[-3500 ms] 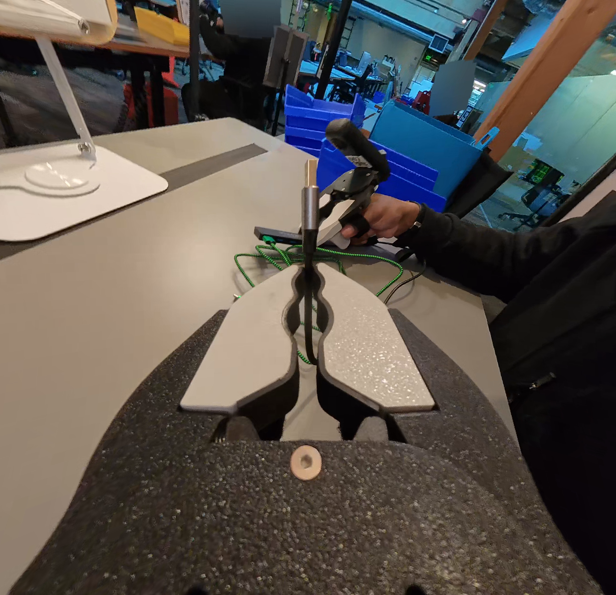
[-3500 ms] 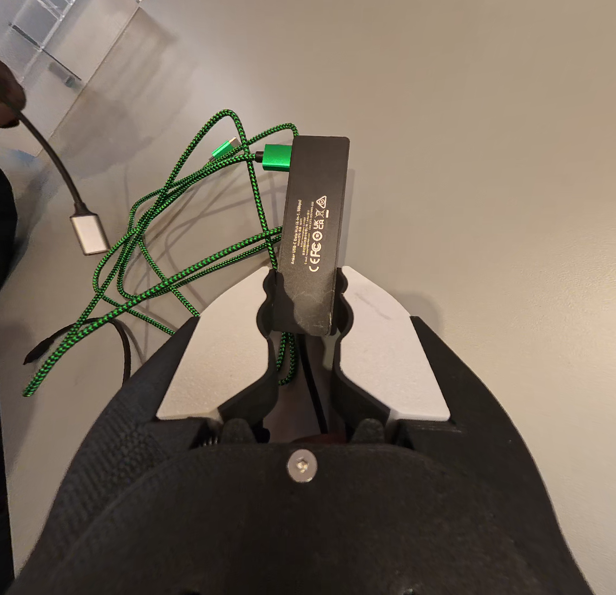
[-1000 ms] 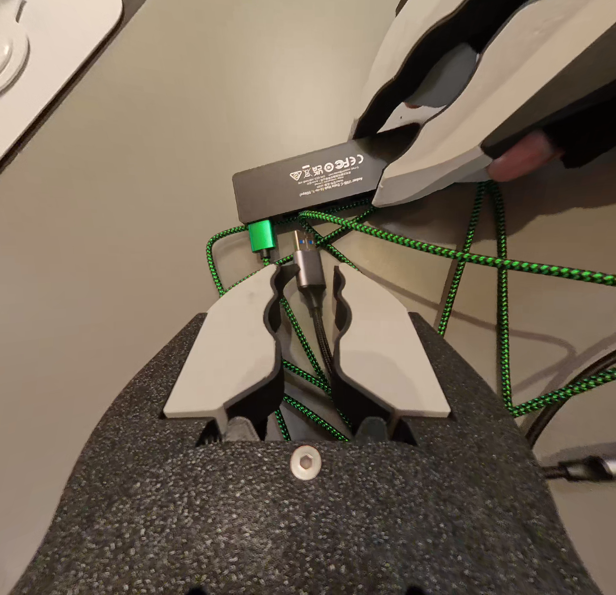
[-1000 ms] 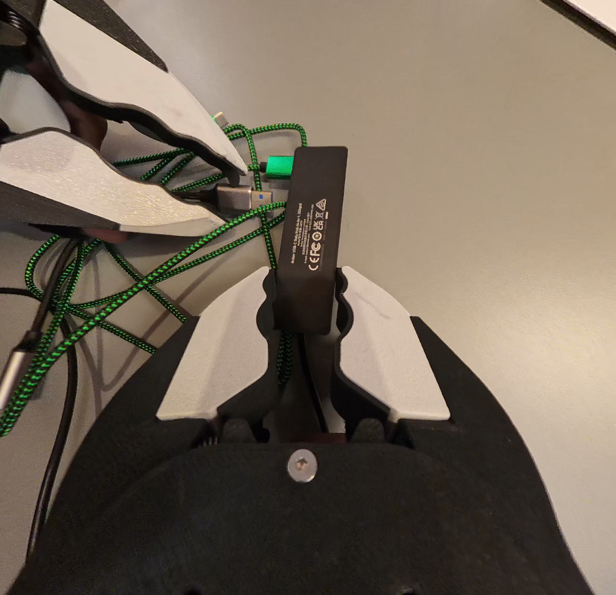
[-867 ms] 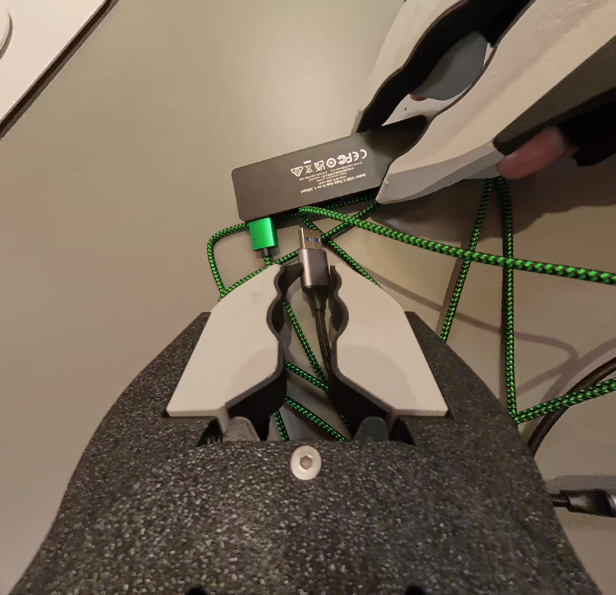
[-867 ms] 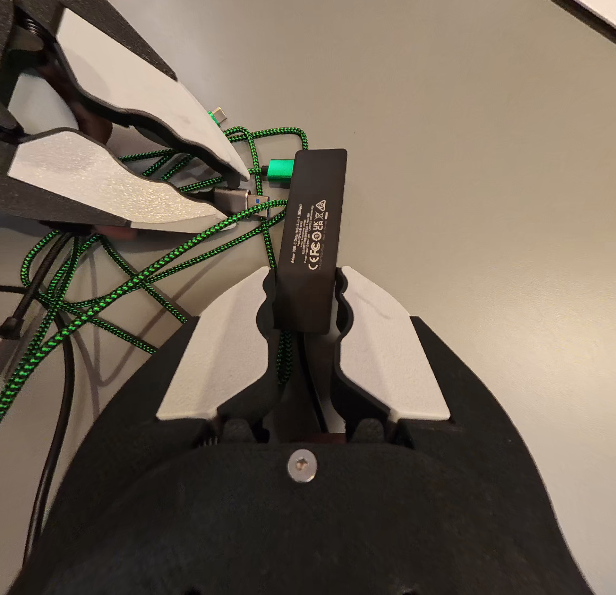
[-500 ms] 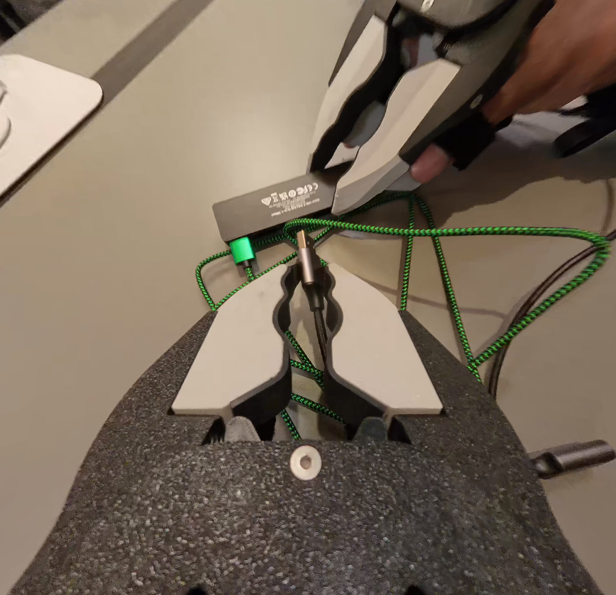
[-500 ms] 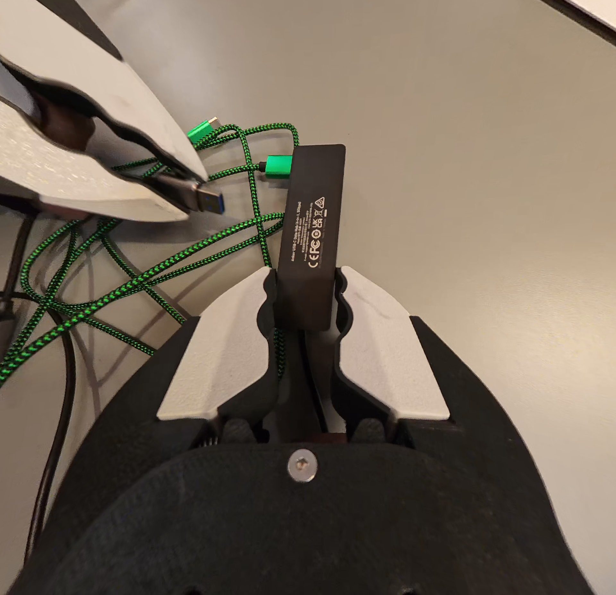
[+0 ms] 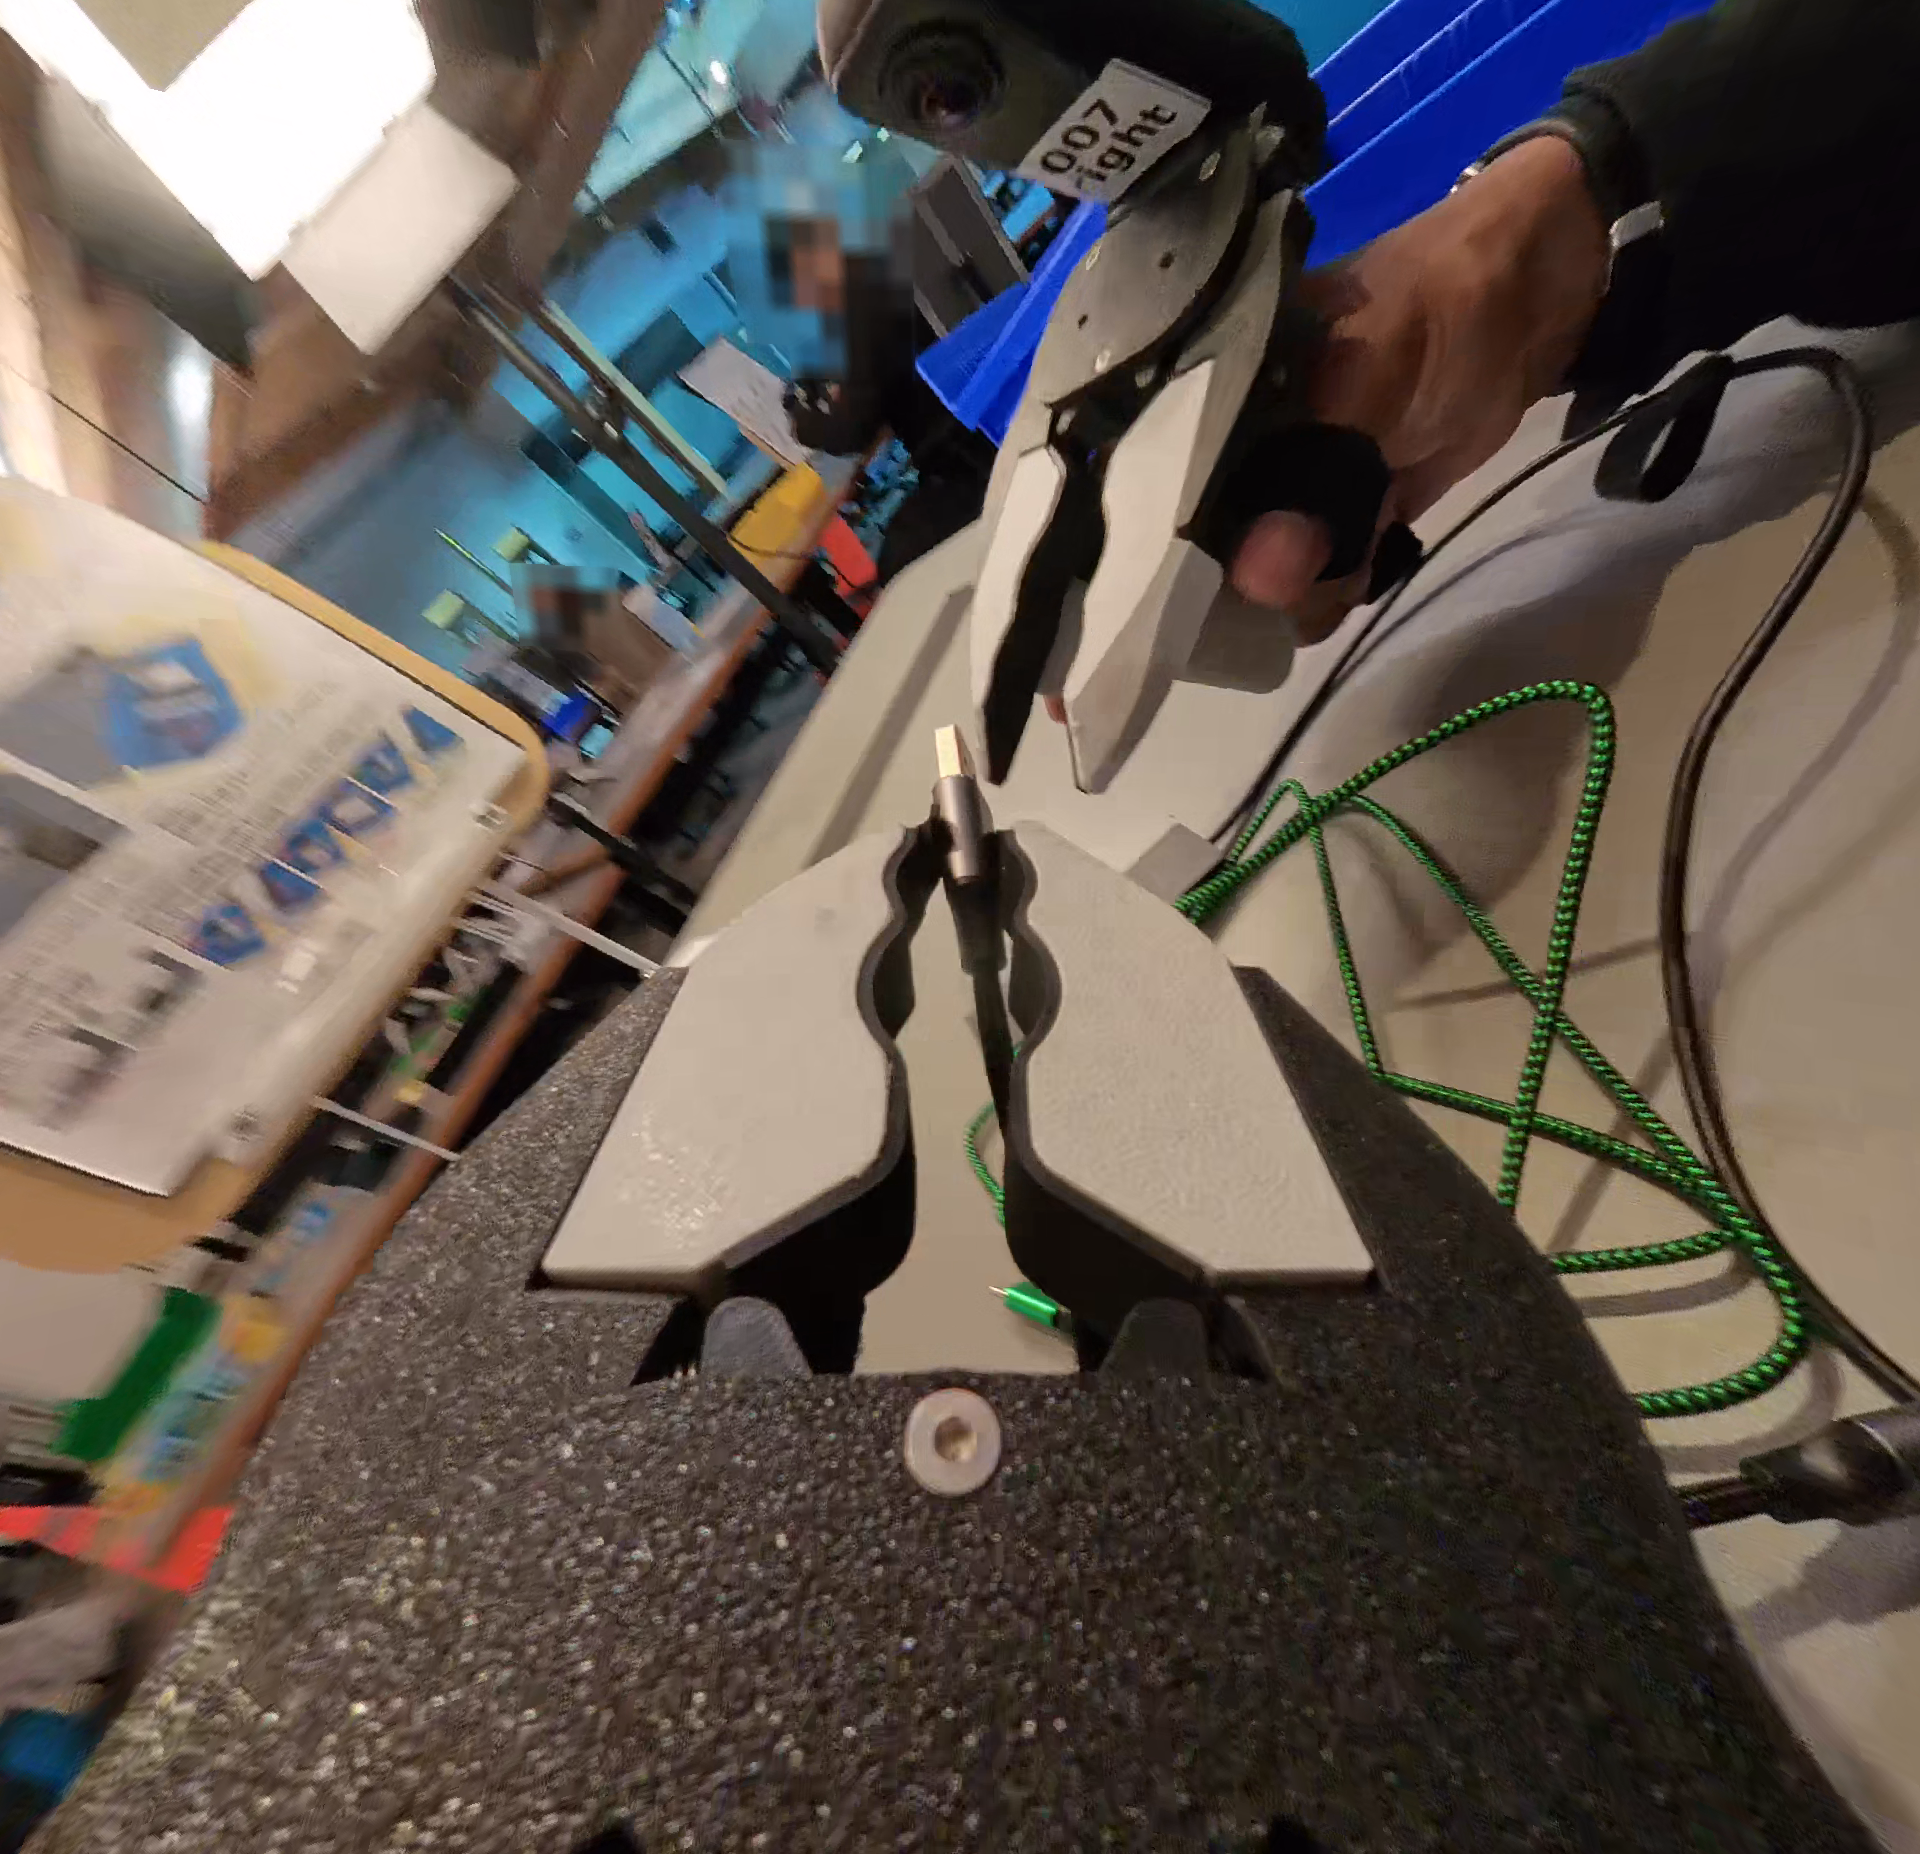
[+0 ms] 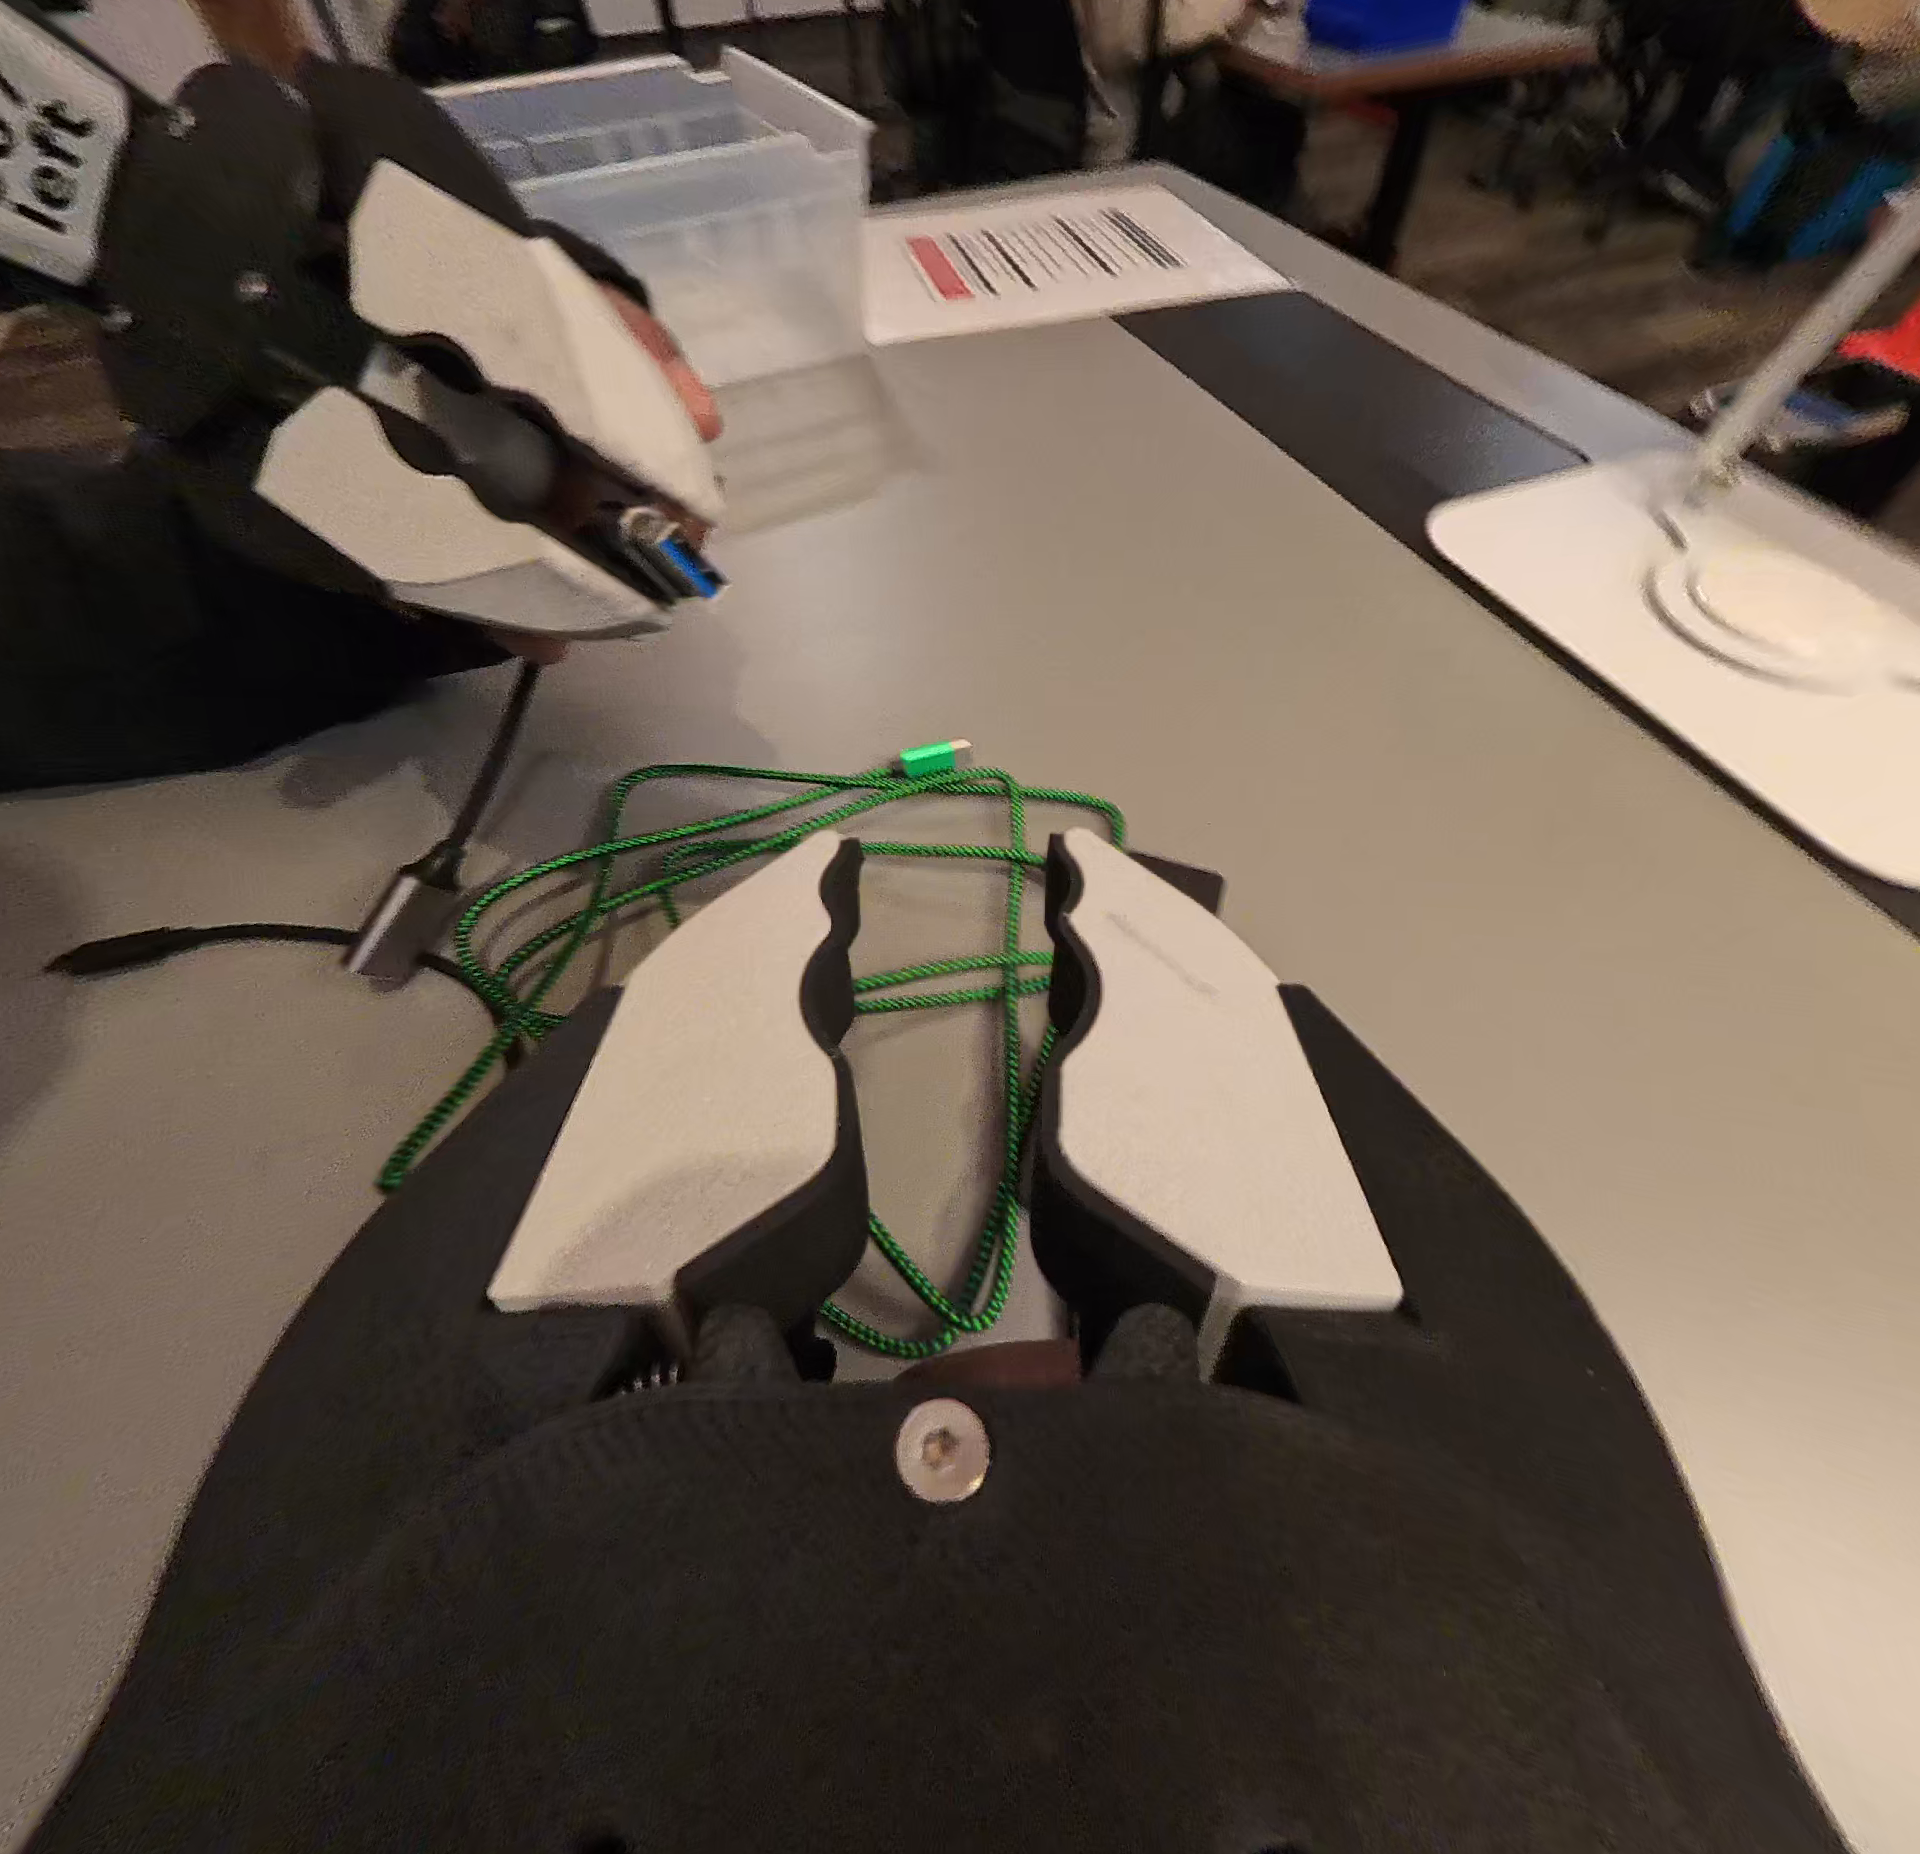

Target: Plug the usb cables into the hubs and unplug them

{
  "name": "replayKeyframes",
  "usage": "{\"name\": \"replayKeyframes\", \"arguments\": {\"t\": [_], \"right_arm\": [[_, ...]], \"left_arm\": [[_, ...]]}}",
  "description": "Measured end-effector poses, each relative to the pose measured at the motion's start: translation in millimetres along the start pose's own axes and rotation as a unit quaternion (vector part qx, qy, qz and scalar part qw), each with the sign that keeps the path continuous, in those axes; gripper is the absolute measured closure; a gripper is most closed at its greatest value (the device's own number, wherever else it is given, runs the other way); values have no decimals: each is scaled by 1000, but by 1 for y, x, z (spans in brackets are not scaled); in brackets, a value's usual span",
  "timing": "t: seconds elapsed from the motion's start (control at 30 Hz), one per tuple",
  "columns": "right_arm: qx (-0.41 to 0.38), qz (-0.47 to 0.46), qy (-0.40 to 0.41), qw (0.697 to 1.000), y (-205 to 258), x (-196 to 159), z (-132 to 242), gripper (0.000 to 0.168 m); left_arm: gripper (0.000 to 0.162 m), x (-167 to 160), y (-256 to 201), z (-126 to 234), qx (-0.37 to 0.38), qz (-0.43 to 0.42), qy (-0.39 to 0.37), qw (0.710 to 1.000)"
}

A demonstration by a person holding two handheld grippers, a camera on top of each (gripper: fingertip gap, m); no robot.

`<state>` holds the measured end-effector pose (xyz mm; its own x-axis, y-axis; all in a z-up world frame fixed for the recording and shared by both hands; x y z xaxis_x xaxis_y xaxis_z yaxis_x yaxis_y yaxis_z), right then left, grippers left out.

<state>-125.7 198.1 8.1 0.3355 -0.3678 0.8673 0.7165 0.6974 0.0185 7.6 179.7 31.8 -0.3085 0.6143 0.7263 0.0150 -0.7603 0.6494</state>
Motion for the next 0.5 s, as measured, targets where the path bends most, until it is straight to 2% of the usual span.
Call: {"name": "replayKeyframes", "arguments": {"t": [0.13, 0.3, 0.5], "right_arm": [[24, 43, -35, 998, 21, 11, -1, 138], [16, 40, -31, 999, 21, 9, -3, 139], [52, 0, -60, 997, 24, 15, -2, 138]], "left_arm": [[150, 20, 6, 15, 74, -69, -24, 995], [152, 28, 23, 33, 146, -118, -19, 982], [152, 8, 7, 14, 132, -207, 57, 968]]}}
Point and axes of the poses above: each gripper's, where its closed fingertips meet, z back along the fingers, x out of its top, y = z × x across the jaws, the point moved 5 cm from there along z, back along the fingers, and after that the axes turned 9 degrees about y, right-handed, at the moved point
